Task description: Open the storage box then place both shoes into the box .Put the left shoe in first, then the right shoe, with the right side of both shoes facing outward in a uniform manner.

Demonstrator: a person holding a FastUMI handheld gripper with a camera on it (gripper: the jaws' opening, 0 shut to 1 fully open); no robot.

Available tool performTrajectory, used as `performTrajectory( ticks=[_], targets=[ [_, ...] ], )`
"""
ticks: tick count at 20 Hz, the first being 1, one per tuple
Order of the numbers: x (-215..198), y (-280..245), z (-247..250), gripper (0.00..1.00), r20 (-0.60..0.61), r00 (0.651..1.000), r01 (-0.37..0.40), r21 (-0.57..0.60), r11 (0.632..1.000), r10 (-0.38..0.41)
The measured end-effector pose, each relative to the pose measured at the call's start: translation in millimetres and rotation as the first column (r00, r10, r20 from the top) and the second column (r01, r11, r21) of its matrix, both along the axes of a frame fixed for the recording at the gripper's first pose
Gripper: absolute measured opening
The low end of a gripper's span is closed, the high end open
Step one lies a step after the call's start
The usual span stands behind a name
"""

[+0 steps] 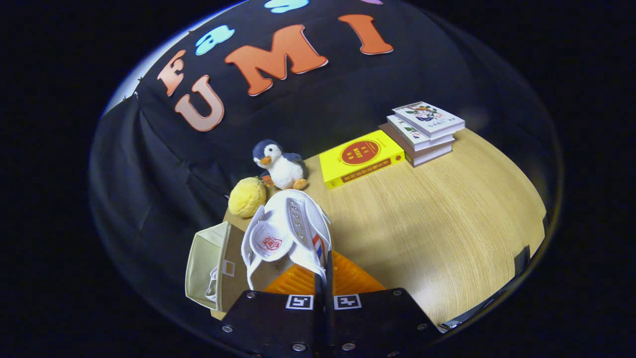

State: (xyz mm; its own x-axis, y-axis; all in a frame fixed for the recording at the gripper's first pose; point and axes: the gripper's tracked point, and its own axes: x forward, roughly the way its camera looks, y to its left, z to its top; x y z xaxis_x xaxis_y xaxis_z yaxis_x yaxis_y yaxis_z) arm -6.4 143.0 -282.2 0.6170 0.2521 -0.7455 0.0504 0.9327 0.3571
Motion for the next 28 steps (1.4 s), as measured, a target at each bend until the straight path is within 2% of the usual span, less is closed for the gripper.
performTrajectory(
  ticks=[7, 14, 20, 24, 27, 28],
  targets=[
    [7, 119, 49, 0.01, 0.043, 0.991, -0.129, 0.074, 0.989, 0.126],
    [-3, 225, 49, 0.01, 0.003, 0.979, -0.202, 0.137, 0.970, 0.203],
    [-17, 253, 17, 0.01, -0.096, 0.983, -0.150, 0.084, 0.985, 0.158],
    [-23, 254, -9, 0.01, -0.138, 0.984, -0.115, 0.021, 0.993, 0.116],
    [-30, 249, -38, 0.02, -0.230, 0.972, -0.060, -0.058, 0.997, 0.045],
    [-35, 255, -46, 0.05, -0.260, 0.964, -0.066, -0.051, 0.996, 0.051]
  ],
)
